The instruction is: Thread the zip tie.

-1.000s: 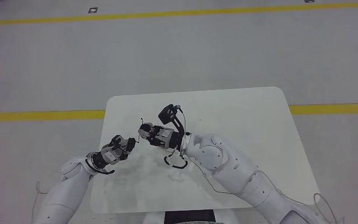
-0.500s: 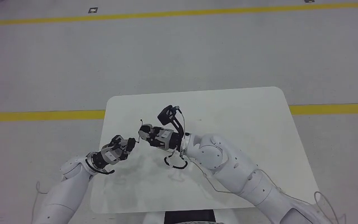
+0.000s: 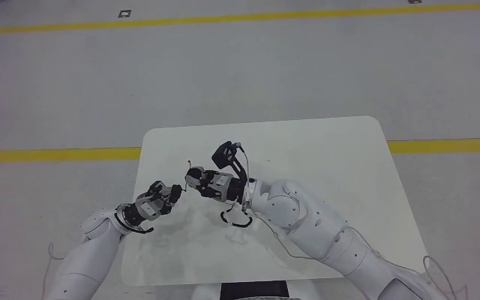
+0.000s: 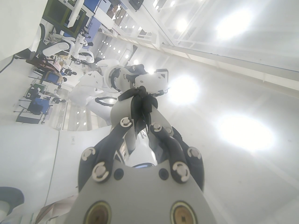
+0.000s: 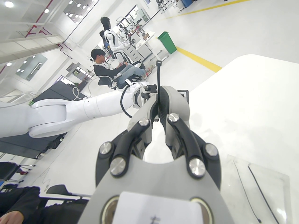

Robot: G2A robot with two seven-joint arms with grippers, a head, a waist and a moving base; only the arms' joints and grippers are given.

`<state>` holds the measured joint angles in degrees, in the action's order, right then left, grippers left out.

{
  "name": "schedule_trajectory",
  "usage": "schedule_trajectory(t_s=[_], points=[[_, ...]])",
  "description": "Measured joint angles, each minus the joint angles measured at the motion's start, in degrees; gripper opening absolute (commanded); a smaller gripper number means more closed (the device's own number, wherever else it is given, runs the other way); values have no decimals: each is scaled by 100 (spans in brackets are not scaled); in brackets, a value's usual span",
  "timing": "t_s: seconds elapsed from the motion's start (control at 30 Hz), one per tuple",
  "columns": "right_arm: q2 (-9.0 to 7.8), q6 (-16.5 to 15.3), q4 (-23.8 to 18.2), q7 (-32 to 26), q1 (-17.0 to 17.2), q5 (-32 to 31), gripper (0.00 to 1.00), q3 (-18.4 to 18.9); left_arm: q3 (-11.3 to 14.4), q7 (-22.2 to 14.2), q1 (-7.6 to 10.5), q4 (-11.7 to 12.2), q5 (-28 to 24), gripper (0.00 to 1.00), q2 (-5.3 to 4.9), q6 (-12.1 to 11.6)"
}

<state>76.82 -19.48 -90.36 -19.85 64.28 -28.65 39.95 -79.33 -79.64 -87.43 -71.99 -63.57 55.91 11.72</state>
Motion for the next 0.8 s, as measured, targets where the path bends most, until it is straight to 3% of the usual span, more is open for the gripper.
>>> schedule_trajectory(t_s=[0.57, 0.8], points=[[-48, 0, 119, 6, -165, 102, 0, -193, 0, 0, 0, 0, 0, 0, 0, 0], [-73, 0, 76, 261, -153, 78, 0, -174, 0, 0, 0, 0, 0, 0, 0, 0]])
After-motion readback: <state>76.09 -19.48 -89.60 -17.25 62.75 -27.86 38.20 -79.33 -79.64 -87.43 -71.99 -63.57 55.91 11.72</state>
